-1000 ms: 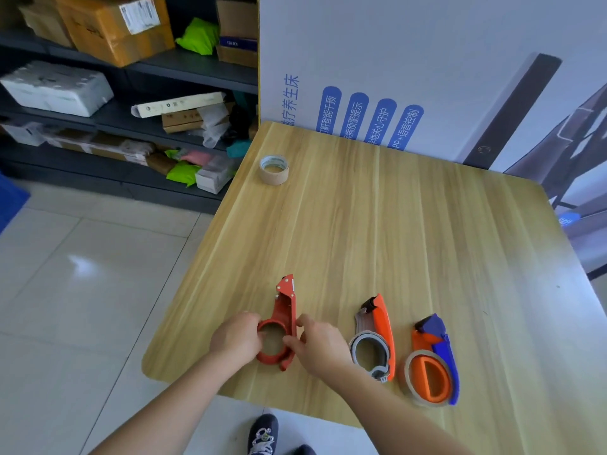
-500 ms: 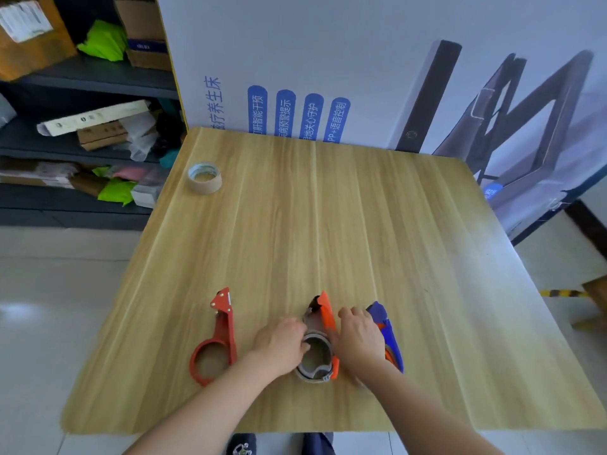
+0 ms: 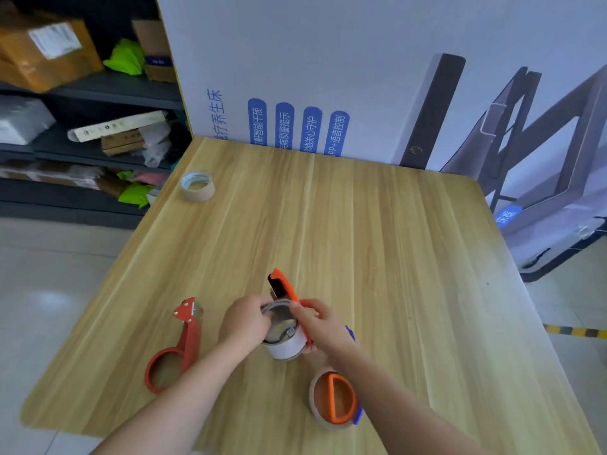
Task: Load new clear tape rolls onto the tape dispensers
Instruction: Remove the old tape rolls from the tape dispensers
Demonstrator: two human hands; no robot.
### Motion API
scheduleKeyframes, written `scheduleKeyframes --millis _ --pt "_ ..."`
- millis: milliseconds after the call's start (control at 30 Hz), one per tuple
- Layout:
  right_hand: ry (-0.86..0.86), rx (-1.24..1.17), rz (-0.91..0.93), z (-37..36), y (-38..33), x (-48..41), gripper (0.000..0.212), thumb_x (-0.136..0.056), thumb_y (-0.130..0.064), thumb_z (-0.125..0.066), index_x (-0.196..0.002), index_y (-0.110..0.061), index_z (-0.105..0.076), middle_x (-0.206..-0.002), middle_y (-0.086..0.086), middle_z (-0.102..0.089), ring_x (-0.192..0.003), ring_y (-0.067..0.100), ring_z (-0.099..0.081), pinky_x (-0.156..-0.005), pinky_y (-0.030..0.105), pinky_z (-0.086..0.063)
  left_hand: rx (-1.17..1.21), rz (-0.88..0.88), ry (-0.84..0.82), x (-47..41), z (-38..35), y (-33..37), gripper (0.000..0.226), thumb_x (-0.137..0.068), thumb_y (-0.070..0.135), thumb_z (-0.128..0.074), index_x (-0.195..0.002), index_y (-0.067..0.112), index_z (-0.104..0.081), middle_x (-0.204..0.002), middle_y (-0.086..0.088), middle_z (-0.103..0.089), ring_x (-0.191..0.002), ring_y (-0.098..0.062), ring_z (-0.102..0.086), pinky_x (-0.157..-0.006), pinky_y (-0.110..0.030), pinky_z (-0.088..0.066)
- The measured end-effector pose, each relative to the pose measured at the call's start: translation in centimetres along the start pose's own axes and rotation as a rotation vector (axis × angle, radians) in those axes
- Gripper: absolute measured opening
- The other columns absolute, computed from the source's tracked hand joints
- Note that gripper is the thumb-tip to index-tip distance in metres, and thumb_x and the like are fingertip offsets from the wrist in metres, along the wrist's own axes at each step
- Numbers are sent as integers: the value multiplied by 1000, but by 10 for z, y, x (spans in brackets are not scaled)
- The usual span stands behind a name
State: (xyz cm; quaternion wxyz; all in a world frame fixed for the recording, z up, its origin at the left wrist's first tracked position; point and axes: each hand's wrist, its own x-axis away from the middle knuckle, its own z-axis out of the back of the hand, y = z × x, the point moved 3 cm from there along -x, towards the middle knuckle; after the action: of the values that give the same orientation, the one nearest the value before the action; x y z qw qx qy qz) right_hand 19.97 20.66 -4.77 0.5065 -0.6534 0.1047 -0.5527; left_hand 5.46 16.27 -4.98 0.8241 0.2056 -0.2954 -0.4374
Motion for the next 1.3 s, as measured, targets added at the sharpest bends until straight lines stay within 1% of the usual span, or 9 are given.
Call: scheduleKeyframes --millis 167,267,367,433,533,733,967,1167,1300 --pt "93 -6 133 3 -34 -10 42 -83 -49 -64 -114 -22 -59 -83 2 -68 -68 16 -65 -56 30 -52 196 -318 291 0 40 28 16 -85 27 -60 -84 16 -71 -83 8 -63 -86 -12 -54 -79 -29 -42" --pt "111 -31 180 5 -55 -9 39 -83 -49 -64 -113 -24 -58 -83 1 -68 -69 14 -65 -54 26 -50 266 -289 39 -3 47 32 36 -74 55 -50 -66 25 -69 -59 15 -61 -68 -9 -55 -81 -34 -42" --pt "147 -65 203 7 -70 -10 38 -85 -45 -64 -113 -20 -57 -87 3 -69 -70 16 -66 -54 27 -52 427 -203 -236 -12 52 30 25 -74 48 -64 -87 30 -75 -87 11 -75 -91 -13 -68 -98 -39 -47" --pt "146 -92 188 7 -78 -13 41 -85 -48 -64 -111 -18 -53 -95 5 -68 -78 18 -67 -60 31 -56 526 -194 -272 -17 62 34 8 -84 20 -69 -87 24 -75 -91 3 -76 -90 -11 -68 -93 -33 -50" --pt "69 -205 142 3 -88 -18 45 -90 -49 -58 -108 -8 -59 -91 7 -70 -76 19 -68 -69 33 -57 648 -148 -200 -25 78 39 20 -84 2 -67 -83 21 -72 -79 6 -73 -82 -11 -65 -84 -26 -47" --pt "-124 -239 187 -7 -107 -15 12 -89 -3 -59 -98 -4 -67 -74 2 -68 -62 11 -62 -69 26 -52 894 17 -139 -40 102 33 13 -83 2 -67 -87 14 -69 -86 0 -68 -91 -18 -58 -89 -28 -39" --pt "-121 -213 260 -7 -140 -13 7 -88 -7 -66 -90 -4 -60 -81 10 -67 -68 19 -65 -64 30 -53 1115 0 -105 -35 107 39 16 -87 0 -60 -77 9 -69 -62 5 -69 -65 -10 -55 -67 -22 -40" --pt "-200 -272 283 -13 -151 -6 10 -86 -14 -70 -82 -8 -62 -83 10 -70 -76 26 -66 -73 41 -53 1269 17 -134 -29 111 44 11 -74 15 -68 -65 11 -73 -64 -3 -67 -70 -17 -52 -75 -29 -37" --pt "-155 -293 260 -20 -157 0 54 -71 -28 -77 -112 3 -62 -97 16 -70 -87 31 -66 -86 50 -52 1316 34 -75 -27 111 45 9 -82 12 -66 -75 7 -70 -63 -2 -67 -66 -17 -53 -75 -28 -42"
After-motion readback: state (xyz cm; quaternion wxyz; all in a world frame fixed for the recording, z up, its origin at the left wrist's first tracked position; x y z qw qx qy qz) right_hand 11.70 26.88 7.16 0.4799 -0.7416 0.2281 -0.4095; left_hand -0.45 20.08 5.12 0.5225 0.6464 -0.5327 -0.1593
